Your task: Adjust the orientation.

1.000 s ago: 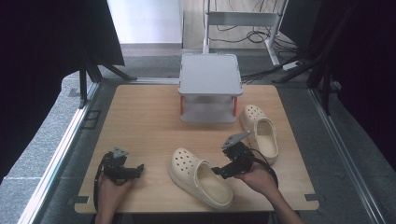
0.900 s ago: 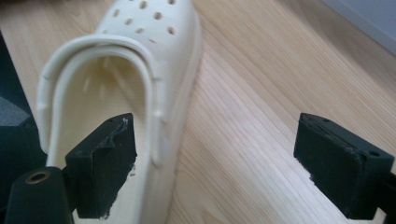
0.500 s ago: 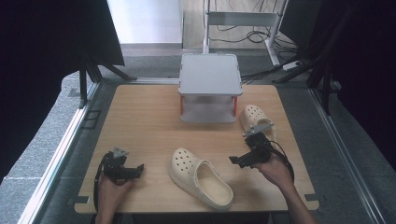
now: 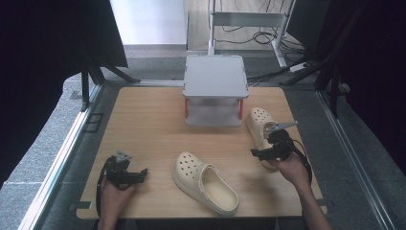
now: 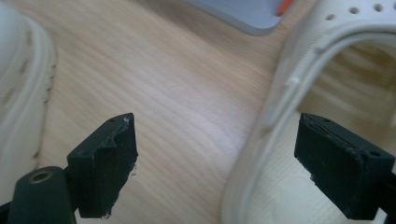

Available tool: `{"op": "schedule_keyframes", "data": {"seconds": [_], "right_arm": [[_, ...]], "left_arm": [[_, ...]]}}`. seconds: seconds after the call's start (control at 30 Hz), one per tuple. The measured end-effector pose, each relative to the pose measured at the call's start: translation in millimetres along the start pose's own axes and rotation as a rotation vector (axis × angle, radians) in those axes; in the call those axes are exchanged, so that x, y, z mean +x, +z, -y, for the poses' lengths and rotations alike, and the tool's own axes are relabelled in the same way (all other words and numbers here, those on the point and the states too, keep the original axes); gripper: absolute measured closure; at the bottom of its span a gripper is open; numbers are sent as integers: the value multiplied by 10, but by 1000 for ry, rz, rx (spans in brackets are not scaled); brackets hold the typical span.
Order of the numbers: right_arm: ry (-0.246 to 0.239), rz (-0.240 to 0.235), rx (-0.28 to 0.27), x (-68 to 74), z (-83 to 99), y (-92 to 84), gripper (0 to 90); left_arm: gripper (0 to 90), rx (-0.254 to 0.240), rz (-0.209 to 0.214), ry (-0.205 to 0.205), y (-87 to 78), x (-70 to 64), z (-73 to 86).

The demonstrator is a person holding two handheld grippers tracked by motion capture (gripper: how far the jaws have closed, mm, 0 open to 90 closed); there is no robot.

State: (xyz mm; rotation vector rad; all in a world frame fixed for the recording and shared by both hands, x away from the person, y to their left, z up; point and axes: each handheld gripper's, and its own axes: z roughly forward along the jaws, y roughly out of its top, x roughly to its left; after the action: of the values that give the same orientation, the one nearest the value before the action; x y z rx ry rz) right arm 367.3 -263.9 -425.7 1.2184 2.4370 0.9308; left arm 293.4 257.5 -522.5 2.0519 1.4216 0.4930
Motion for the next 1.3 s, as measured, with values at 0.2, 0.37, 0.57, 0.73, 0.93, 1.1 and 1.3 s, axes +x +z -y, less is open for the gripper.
{"op": "schedule_keyframes", "data": {"seconds": [0.2,0.37,0.57,0.73,0.93,1.1,1.3], "right_arm": [[37,48,5,-193,-45,110,170],[70,64,3,-302,-90,208,229],[92,87,-12,-409,-189,402,365],[125,91,-15,-500,-279,525,501],[200,46,-3,-542,-268,572,730],[186,120,37,-489,-239,475,773],[147,128,-4,-460,-163,214,774]], "left_arm": [[0,1,1,0,-1,1,0],[0,1,1,0,-1,1,0],[0,-1,0,0,1,0,0],[0,-3,1,0,2,0,1],[0,-1,0,0,1,0,1],[0,-1,0,0,1,0,1],[0,-1,0,0,1,0,0]]}}
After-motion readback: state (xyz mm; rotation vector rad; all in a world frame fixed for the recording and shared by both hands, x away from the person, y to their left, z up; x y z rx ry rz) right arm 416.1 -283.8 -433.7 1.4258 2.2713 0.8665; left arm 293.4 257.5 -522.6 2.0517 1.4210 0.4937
